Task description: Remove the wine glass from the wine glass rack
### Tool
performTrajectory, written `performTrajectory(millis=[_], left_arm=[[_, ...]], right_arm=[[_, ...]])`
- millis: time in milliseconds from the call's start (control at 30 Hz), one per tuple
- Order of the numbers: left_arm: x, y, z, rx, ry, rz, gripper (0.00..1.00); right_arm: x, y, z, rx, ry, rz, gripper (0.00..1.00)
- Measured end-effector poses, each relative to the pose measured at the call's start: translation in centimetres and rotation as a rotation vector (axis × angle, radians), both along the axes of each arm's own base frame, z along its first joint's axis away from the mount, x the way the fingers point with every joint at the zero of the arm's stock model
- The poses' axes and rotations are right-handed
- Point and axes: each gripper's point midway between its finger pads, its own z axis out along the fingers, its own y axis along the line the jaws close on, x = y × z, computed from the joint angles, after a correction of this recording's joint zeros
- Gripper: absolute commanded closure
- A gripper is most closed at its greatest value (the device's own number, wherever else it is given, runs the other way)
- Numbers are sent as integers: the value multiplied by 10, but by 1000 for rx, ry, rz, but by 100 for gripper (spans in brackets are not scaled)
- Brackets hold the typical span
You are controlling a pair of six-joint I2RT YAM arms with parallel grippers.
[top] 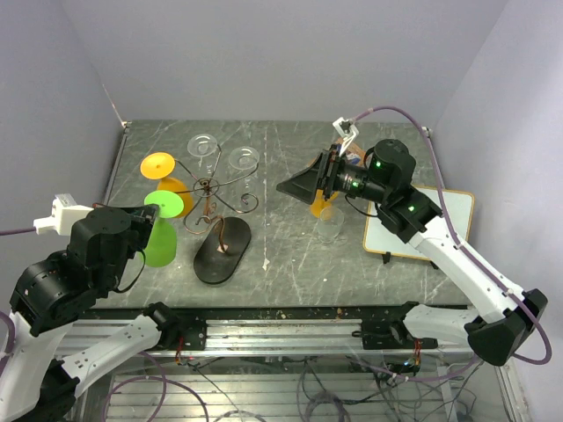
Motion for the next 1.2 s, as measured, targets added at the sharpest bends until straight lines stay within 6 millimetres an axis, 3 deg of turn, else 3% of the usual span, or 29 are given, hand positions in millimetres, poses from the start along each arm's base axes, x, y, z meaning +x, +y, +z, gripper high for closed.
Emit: performTrajectory(millis=[100, 267, 400, 767, 1200], left_arm=[[0, 0, 0, 0, -1, 0, 93], [0, 0, 1, -2, -2, 0, 93], [0, 0, 1, -2, -3, 1, 93], [3, -1, 7, -19, -27, 6, 93], [6, 6, 8, -55, -61, 59, 93]], right_arm=[[-4, 9, -5, -15, 7, 27, 6], [-20, 41, -14, -58, 35, 92, 10], [-27, 56, -27, -84, 74, 98, 21], [-14, 76, -52, -85, 216, 66, 42], [-13, 76, -50, -42, 229, 39, 56]])
